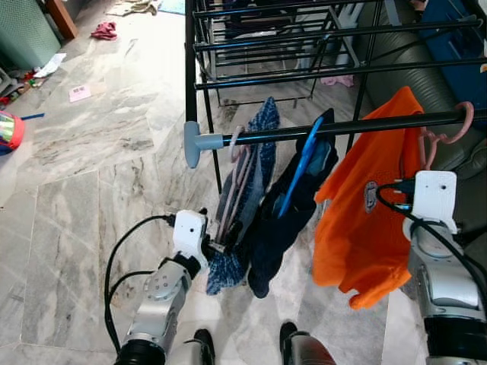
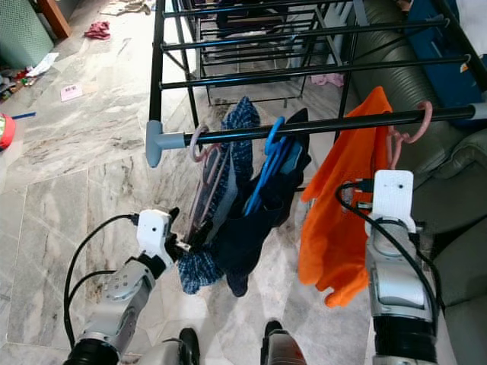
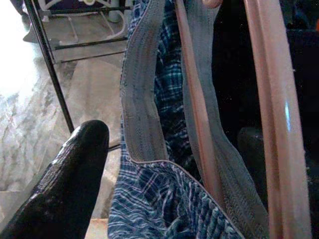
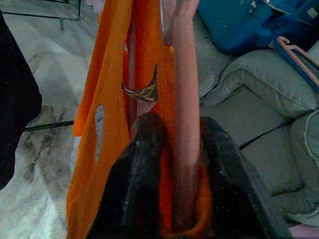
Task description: Hang hanger
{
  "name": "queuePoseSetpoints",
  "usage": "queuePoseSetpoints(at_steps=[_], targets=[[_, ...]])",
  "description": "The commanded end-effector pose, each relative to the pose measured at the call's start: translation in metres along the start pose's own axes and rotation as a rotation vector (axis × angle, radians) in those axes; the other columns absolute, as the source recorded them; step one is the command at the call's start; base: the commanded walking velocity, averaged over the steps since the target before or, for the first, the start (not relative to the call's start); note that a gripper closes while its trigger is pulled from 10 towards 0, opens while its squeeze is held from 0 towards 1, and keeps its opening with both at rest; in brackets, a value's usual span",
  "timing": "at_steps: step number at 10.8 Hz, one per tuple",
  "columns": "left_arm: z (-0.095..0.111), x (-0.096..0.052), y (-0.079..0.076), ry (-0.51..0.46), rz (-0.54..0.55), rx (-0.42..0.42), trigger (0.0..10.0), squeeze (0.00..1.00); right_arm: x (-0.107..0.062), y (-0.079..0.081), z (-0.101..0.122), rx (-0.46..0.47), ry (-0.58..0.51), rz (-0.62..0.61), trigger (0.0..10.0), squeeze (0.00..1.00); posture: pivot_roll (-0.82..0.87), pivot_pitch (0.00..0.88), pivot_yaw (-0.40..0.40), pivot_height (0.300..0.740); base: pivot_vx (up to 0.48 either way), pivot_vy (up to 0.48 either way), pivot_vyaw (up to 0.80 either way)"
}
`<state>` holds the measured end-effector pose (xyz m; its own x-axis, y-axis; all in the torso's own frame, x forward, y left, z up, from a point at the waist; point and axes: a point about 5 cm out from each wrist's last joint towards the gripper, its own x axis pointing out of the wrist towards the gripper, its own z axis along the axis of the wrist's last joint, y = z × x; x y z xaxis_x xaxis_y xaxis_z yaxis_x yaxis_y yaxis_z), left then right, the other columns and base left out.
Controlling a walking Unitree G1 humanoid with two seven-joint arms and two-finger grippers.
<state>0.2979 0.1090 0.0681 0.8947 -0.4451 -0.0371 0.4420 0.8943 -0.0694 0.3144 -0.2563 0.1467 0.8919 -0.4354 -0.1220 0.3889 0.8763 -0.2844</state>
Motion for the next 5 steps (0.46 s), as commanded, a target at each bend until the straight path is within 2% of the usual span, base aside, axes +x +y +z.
queuePoseSetpoints(at_steps=[1, 5], targets=[[-0.0097, -0.0050, 0.0008, 0.042, 0.002, 0.000, 10.0, 0.00, -0.0007, -0.0058, -0.0114, -0.005, 0.036, -0.014, 0.0, 0.00, -0.11, 0.257, 0.043, 0.740, 0.000, 0.000, 0.00], [-0.0103, -0.0049, 0.0008, 0.044, 0.004, 0.002, 10.0, 0.00, -0.0006, -0.0147, -0.0192, -0.014, 0.053, -0.032, 0.0, 0.00, -0.11, 0.255, 0.045, 0.740, 0.000, 0.000, 0.00]])
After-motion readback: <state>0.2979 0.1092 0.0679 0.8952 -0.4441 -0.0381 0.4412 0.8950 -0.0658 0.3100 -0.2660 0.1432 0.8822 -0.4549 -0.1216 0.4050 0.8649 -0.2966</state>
